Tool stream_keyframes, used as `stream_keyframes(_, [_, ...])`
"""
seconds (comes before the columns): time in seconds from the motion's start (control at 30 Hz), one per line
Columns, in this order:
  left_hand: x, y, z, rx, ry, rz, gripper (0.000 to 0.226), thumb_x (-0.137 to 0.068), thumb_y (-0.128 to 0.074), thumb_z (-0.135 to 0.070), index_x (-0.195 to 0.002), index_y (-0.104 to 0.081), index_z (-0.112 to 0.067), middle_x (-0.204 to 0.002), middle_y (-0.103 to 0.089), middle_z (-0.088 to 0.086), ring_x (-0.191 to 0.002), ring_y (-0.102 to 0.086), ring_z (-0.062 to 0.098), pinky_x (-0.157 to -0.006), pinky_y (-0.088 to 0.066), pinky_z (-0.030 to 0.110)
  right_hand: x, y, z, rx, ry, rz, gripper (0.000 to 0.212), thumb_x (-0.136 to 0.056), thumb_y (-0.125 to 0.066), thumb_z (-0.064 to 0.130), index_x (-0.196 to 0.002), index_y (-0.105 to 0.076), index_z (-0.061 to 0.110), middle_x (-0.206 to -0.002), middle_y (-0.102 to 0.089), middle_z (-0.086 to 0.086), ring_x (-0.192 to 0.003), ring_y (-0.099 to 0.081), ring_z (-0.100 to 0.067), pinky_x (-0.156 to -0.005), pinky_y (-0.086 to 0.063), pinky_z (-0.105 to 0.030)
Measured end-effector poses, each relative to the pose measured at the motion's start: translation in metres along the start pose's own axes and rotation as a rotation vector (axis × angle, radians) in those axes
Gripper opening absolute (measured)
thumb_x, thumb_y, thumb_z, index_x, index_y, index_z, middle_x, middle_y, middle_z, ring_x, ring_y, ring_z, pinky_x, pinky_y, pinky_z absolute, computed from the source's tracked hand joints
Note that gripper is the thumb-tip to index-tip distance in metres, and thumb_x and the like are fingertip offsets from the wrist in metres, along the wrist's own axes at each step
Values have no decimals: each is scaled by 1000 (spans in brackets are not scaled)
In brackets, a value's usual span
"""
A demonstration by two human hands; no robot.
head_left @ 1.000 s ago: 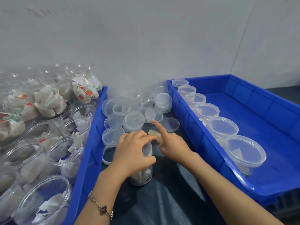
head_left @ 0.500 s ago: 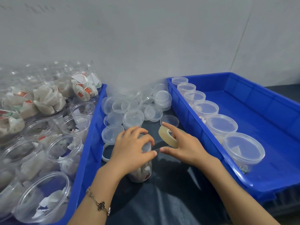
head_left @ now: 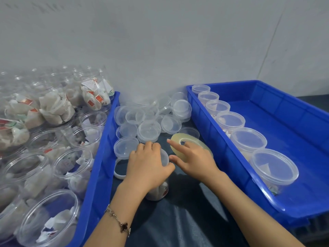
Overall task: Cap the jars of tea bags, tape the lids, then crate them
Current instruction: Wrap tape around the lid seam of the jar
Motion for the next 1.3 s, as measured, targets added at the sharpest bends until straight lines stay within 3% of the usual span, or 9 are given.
stream_keyframes(0.23, [-3, -1, -2, -28, 0, -9, 53, -83, -38, -58, -117, -47, -18, -120, -49, 2, -111, -43, 25, -86, -35, 39, 5, -2, 10, -28, 12, -71, 43, -93, -49, 48, -135, -42, 47, -86, -59, 0, -81, -56, -17, -62, -36, -28])
stream_keyframes(0.43, [-2, 3, -1, -3, 2, -23, 49, -84, -39, -56, -114, -47, -17, -117, -49, 2, -109, -43, 24, -86, -36, 40, -1, -8, 12, -119, -34, -115, 37, -93, -50, 44, -129, -51, 47, -96, -66, 1, -89, -59, -19, -66, -40, -30])
stream_keyframes(0.6, [19, 4, -31, 43, -123, -20, 57, -66, -34, -60, -107, -47, -22, -111, -48, -3, -106, -42, 24, -80, -31, 39, -49, -5, -26, -212, -329, -80, 37, -95, -44, 43, -131, -50, 42, -121, -64, 3, -110, -58, -21, -86, -48, -35])
stream_keyframes(0.67, [19, 2, -34, 50, -105, -17, 56, -69, -36, -59, -109, -46, -20, -112, -47, -2, -106, -42, 25, -78, -30, 39, -69, 3, -15, -211, -197, -77, 37, -96, -43, 43, -133, -49, 41, -115, -67, 6, -105, -60, -15, -85, -50, -39])
stream_keyframes(0.8, [10, 1, -30, 48, -79, -15, 51, -78, -45, -58, -112, -46, -20, -116, -48, 0, -110, -41, 25, -83, -32, 40, -74, -5, 14, -36, -43, -60, 54, -94, -43, 47, -145, -28, 37, -80, -65, -2, -77, -61, -23, -63, -49, -38])
stream_keyframes(0.97, [11, 2, -31, 119, -47, -50, 49, -81, -45, -56, -114, -49, -20, -119, -51, -1, -110, -44, 25, -85, -32, 39, -43, -31, -2, 64, -95, 130, 35, -92, -47, 37, -122, -45, 19, -103, -65, -4, -89, -62, -24, -62, -35, -29])
stream_keyframes(1.1, [8, 3, -37, 123, 28, -34, 39, -81, -44, -45, -111, -48, -21, -115, -53, 0, -106, -43, 25, -79, -28, 39, -17, -46, 3, 123, 17, 231, 8, -91, -46, 25, -93, -52, 19, -100, -62, 0, -91, -58, -18, -67, -32, -25])
stream_keyframes(1.2, [3, 4, -41, 150, 96, -30, 27, -84, -42, -38, -104, -50, -21, -111, -55, 0, -104, -44, 26, -78, -27, 40, -6, -51, 1, 136, 80, 216, 20, -92, -46, 30, -105, -54, 18, -104, -59, 0, -95, -52, -20, -82, -38, -32])
stream_keyframes(1.3, [2, 4, -40, 166, 138, -42, 20, -86, -41, -37, -97, -49, -23, -108, -56, -1, -104, -45, 26, -79, -27, 40, 3, -51, -3, 153, 41, 234, 24, -91, -43, 37, -107, -53, 22, -101, -56, 4, -96, -49, -19, -85, -38, -35])
Point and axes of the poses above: each hand's wrist, its own x-axis away from the middle knuckle, its own y-axis out of the back of the hand, z = x × y, the point moved 6 cm from there along -x, towards the middle knuckle
